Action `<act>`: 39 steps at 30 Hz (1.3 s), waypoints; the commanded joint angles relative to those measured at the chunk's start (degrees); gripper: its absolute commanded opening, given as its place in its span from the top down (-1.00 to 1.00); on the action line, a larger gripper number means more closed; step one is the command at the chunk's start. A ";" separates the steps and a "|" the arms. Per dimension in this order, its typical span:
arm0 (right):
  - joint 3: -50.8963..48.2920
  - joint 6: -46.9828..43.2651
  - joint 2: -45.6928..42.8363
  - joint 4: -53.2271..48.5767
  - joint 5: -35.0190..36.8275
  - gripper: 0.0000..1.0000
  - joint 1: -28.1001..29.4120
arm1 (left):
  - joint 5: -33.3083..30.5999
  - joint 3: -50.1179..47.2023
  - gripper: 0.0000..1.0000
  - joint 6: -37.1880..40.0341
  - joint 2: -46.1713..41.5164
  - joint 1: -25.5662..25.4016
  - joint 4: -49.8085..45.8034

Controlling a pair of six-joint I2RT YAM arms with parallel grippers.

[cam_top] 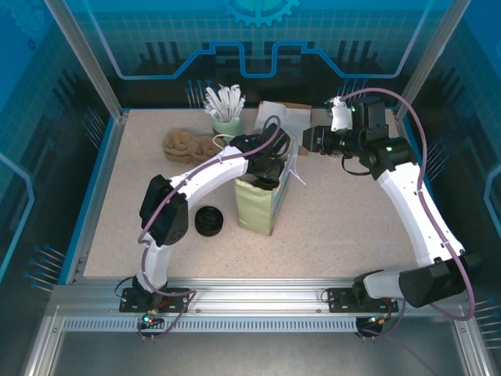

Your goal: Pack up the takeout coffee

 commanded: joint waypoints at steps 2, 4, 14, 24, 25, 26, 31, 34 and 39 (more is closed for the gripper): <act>-2.33 5.14 -0.67 -1.44 3.41 0.13 0.13 | 3.07 1.28 -0.39 -1.55 3.34 0.59 -3.99; -2.76 5.58 -0.30 -1.52 3.42 0.12 0.12 | 3.74 1.36 -0.39 -1.70 3.98 0.67 -4.07; -2.72 6.20 2.49 -1.96 0.37 0.11 2.06 | 5.21 2.40 -0.39 -2.59 7.37 0.66 -6.07; -2.92 7.96 4.99 -0.48 -1.19 0.09 3.25 | 5.96 2.07 -0.39 -3.07 8.15 0.60 -5.71; -2.78 8.13 5.37 -0.48 -1.41 0.10 3.40 | 6.11 2.07 -0.39 -3.05 8.14 0.60 -5.67; -2.61 8.31 5.76 -0.46 -1.72 0.10 3.57 | 6.16 1.99 -0.39 -3.26 8.15 0.64 -5.66; -2.54 9.06 7.01 0.02 -2.66 0.09 4.63 | 6.81 1.65 -0.39 -3.81 8.50 0.59 -5.27; -2.70 9.71 7.64 0.39 -2.82 0.09 4.92 | 6.70 1.63 -0.39 -3.60 8.59 0.60 -5.31; -2.20 9.73 8.86 0.18 -2.73 0.11 5.12 | 6.82 2.38 -0.41 -3.12 8.50 0.63 -5.57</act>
